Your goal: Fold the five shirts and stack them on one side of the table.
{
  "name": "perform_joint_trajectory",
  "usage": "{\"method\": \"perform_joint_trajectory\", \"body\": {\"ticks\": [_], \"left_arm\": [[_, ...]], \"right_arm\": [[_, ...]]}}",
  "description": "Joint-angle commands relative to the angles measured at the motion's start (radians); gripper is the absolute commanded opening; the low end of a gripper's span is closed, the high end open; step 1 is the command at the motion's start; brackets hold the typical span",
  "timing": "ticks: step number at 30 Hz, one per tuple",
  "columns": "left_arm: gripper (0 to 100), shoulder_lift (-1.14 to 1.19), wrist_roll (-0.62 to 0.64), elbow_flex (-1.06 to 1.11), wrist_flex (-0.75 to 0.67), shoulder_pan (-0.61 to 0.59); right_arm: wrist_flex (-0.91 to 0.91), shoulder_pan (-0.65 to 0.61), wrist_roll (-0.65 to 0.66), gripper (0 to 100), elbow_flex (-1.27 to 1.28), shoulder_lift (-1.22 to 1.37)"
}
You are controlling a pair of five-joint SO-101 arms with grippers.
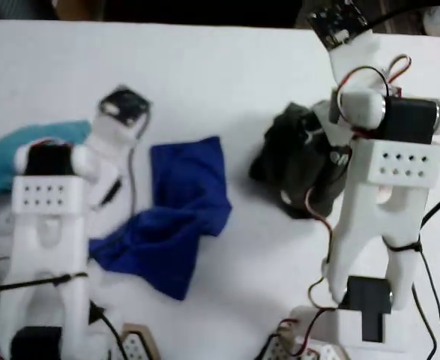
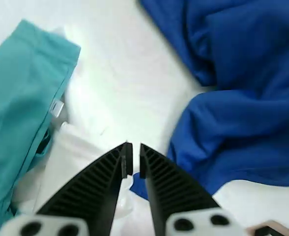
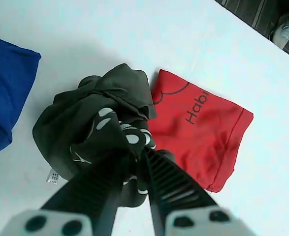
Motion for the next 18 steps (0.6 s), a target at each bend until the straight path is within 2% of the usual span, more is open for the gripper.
{"method": "perform_joint_trajectory", "body": {"ticks": [1,4,12,16,18], "left_arm": [[17,-0.029,0.008,-0.001,0.068,0.184],[29,-0.028,0.015,0.059,0.034,0.295],[29,-0.023,0.063,0.199,-0.135,0.500],[29,0.002,0.057,0.303,-0.272,0.514],[28,0.061,0.055,0.355,-0.341,0.479]], "right_arm": [[0.008,0.015,0.006,2.0,-0.005,-0.058],[0.008,0.024,0.006,2.0,-0.005,-0.054],[0.008,0.025,0.006,2.0,0.037,-0.058],[0.008,0.025,0.006,2.0,0.051,-0.059],[0.008,0.027,0.006,2.0,0.049,-0.061]]}}
